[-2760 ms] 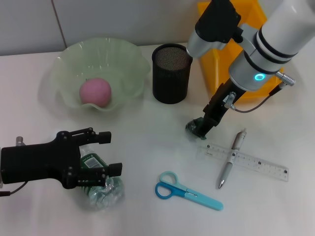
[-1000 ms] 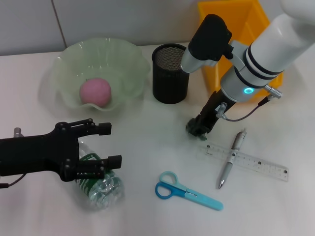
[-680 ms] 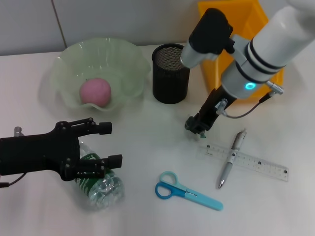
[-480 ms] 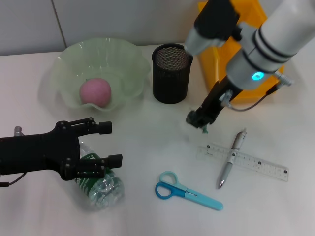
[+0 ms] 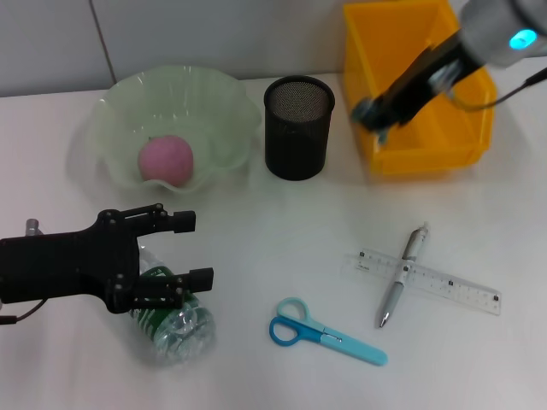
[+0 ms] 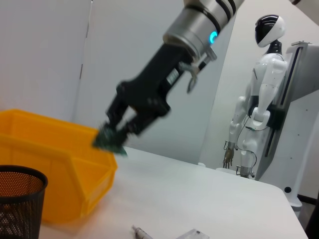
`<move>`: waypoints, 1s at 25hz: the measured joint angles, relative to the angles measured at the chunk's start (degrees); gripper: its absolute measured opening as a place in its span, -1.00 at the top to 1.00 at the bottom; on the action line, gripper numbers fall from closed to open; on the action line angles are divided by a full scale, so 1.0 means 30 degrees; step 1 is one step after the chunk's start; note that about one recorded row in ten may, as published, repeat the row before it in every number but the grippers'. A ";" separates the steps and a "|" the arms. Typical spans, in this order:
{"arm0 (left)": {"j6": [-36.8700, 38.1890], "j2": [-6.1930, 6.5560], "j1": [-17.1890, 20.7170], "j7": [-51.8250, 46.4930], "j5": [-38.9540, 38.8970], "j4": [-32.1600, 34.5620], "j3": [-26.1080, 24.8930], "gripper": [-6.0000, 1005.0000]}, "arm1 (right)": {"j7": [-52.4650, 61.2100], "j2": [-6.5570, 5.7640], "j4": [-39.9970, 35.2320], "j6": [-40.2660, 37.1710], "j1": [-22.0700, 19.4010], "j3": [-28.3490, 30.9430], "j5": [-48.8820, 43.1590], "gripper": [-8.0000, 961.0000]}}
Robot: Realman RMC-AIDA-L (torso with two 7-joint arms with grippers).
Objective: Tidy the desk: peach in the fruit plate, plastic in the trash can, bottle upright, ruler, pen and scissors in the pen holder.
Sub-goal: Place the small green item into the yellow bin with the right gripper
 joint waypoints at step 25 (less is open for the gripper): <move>0.0270 -0.0030 0.0004 -0.0235 -0.0253 -0.0064 -0.0002 -0.71 | -0.0096 -0.1210 0.6047 0.9218 0.0471 0.3196 -0.1807 -0.10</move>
